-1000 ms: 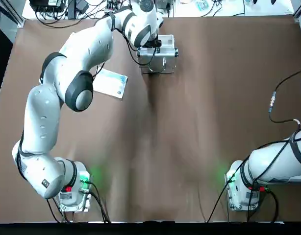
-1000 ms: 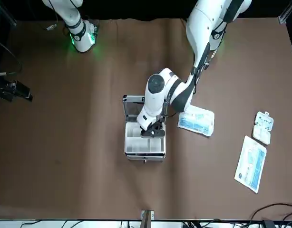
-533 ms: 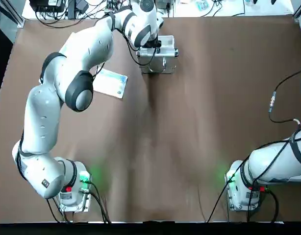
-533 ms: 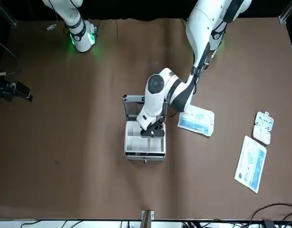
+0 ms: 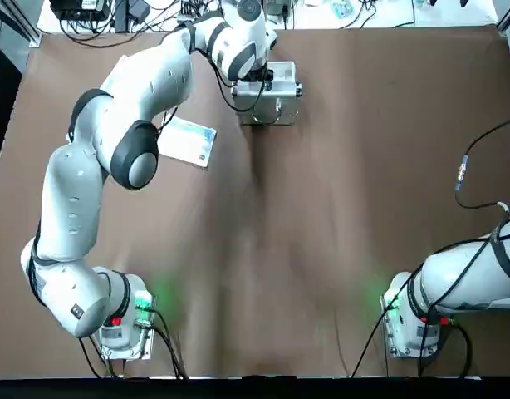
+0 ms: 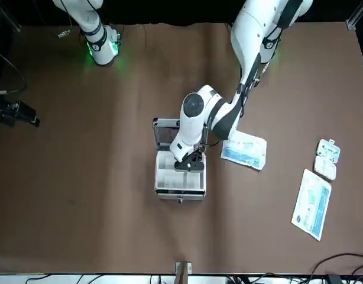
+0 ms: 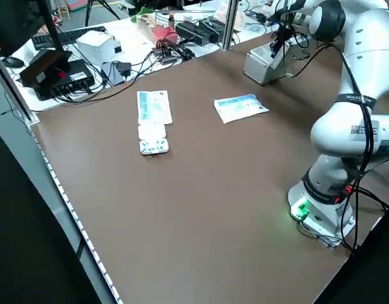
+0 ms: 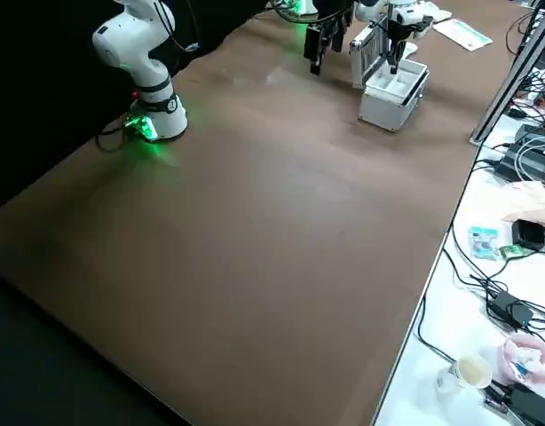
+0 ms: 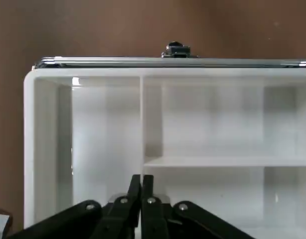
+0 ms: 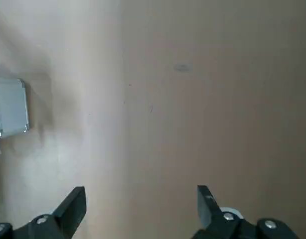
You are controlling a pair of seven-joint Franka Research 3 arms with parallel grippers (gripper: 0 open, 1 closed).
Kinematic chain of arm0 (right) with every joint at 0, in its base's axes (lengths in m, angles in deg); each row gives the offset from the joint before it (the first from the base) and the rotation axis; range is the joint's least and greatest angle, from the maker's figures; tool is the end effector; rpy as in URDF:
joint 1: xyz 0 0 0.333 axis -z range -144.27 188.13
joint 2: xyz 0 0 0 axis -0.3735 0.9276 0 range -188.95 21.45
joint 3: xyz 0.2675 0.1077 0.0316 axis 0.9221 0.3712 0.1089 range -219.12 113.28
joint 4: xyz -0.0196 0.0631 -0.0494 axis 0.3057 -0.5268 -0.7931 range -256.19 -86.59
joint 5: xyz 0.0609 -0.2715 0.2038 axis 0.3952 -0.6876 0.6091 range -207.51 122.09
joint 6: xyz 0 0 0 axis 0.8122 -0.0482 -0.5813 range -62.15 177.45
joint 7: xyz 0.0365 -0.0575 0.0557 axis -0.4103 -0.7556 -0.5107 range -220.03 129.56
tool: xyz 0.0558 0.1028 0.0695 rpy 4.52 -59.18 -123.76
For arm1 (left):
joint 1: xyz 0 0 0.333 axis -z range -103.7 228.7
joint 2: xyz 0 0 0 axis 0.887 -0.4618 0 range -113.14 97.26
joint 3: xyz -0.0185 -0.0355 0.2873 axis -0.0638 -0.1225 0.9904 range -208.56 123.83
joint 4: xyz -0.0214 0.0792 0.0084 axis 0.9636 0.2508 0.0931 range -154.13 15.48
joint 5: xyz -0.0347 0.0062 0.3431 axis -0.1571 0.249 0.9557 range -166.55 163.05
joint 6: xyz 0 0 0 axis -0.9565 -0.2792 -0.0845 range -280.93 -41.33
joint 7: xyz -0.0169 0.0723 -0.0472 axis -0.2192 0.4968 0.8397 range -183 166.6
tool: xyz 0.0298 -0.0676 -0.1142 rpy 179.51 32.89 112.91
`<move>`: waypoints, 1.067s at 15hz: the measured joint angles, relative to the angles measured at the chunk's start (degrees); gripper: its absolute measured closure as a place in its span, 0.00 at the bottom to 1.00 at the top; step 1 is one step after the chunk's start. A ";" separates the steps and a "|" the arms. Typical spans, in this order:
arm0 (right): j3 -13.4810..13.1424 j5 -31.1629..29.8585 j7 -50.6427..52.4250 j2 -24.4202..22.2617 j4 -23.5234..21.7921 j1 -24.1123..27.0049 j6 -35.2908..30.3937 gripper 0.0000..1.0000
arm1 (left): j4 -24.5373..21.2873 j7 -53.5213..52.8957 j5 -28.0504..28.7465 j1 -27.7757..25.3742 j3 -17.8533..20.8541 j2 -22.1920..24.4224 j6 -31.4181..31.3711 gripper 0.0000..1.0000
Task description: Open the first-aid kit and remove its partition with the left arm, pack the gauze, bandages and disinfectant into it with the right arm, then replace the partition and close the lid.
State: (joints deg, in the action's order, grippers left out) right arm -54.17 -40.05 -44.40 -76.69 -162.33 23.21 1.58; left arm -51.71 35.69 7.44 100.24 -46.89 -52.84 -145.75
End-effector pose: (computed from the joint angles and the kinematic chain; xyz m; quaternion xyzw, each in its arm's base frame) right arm 0.5381 -0.0166 0.5594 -0.9996 0.0143 0.0043 0.0221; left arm 0.5383 -0.4611 0.2755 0.9945 -0.0168 0.0970 0.0364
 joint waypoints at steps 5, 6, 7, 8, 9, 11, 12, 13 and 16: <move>-0.01 0.00 0.00 0.00 0.00 0.00 0.04 0.02 | 0.09 -0.32 0.01 0.02 0.00 -0.24 -0.02 0.96; -0.01 0.00 0.00 0.00 0.00 0.00 0.05 0.02 | 0.12 -0.47 0.01 0.02 0.00 -0.33 -0.04 0.96; 0.00 0.00 0.01 0.00 0.00 -0.01 0.05 0.02 | 0.16 -0.56 0.01 0.02 0.00 -0.45 -0.08 0.96; 0.02 0.00 0.02 0.00 0.00 -0.01 0.06 0.02 | 0.25 -0.63 0.01 0.02 0.00 -0.61 -0.11 0.96; 0.02 0.00 0.02 0.00 0.00 -0.02 0.06 0.02 | 0.32 -0.67 0.01 0.02 0.00 -0.76 -0.13 0.96; 0.02 0.00 0.02 0.00 0.00 -0.02 0.06 0.02 | 0.48 -0.72 0.01 0.02 0.00 -1.13 -0.24 0.96; 0.02 0.00 0.02 0.00 0.00 -0.02 0.07 0.02 | 0.57 -0.74 0.01 0.02 0.00 -1.34 -0.28 0.96; 0.02 0.00 0.02 0.00 0.00 -0.02 0.08 0.02 | 0.69 -0.78 0.01 0.02 0.00 -1.55 -0.30 0.96; 0.03 0.00 0.03 0.00 0.00 -0.02 0.17 0.02 | 0.82 -0.97 0.03 0.02 0.00 -1.68 -0.26 0.96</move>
State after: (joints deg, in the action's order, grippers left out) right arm -54.14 -40.05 -44.37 -76.69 -162.33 23.20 1.75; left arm -50.90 34.72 7.47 100.26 -46.89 -54.52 -146.02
